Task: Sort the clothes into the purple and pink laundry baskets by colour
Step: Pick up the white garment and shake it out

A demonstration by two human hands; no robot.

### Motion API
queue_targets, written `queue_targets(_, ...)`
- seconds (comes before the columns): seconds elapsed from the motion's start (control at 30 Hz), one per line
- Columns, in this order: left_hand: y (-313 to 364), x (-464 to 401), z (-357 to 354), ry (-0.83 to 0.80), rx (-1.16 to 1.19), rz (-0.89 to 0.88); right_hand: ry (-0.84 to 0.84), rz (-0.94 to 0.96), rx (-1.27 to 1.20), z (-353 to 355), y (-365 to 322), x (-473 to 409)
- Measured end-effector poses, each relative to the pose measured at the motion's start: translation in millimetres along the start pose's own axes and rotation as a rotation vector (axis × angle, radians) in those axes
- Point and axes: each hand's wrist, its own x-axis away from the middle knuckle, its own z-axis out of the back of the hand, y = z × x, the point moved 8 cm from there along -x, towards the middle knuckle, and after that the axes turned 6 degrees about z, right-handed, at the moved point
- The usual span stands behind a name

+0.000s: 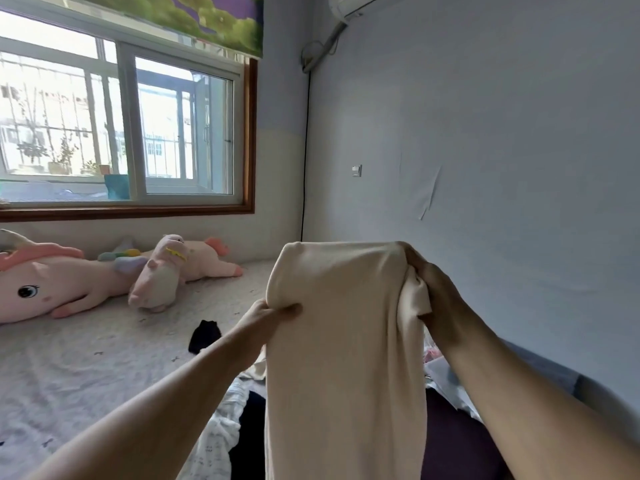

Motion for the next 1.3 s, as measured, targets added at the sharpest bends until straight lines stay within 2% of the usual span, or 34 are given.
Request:
queue_targets(0.07,3.4,-4.2,2.0,0.111,0.06,0.019,0.024,0.018,-0.004,9.4,0.6,-6.3)
queue_targets(0.17,8.4,-9.5,-0.8,0.181,0.202,0.056,-0.194,0.006,-0.145,5.1,7.0,-3.2)
queue_targets(0.27,12.7,-11.3,-0.6,0.218,0.245,0.112,-0.399,-0.084,-0.189,3.2,24.3,3.2)
queue_targets(0.37,20.8,-10.4,2.3,0.264,0.254,0.131,-0.501,-0.097,-0.211,-1.4,36.8,12.9)
queue_targets(0.43,25.7,-8.2,3.6,0.278,0.246,0.141,-0.434,-0.103,-0.179,-6.0,44.9,17.6)
queue_targets(0.5,28.5,-8.0,5.0,0.261,0.246,0.152,-0.271,-0.146,-0.113,-4.8,53.8,17.7)
queue_targets(0.57,32.6,-7.4,8.4,0.245,0.236,0.15,-0.196,-0.217,-0.056,-7.6,57.0,23.8)
queue_targets(0.73,38.6,-5.8,31.7,0.267,0.241,0.156,-0.323,-0.304,-0.052,-19.5,62.0,37.0)
queue_targets(0.83,36.8,-6.1,38.3,0.278,0.243,0.172,-0.366,-0.264,-0.127,-25.5,55.6,37.9)
queue_targets(0.97,35.1,-7.3,42.2,0.293,0.244,0.179,-0.41,-0.184,0.031,-30.9,50.5,35.5)
queue_targets(1.07,34.8,-8.1,47.6,0.28,0.198,0.198,-0.287,-0.053,0.086,-18.5,44.2,20.0)
queue_targets(1.17,36.3,-7.6,55.8,0.283,0.119,0.194,-0.148,0.05,0.041,-5.6,32.2,10.1)
queue_targets(1.23,39.1,-5.4,58.4,0.296,0.13,0.164,-0.1,0.078,-0.014,-5.3,26.3,7.3)
queue_targets(1.3,36.4,2.7,50.2,0.235,0.208,0.147,-0.07,0.077,-0.09,-8.4,23.5,5.2)
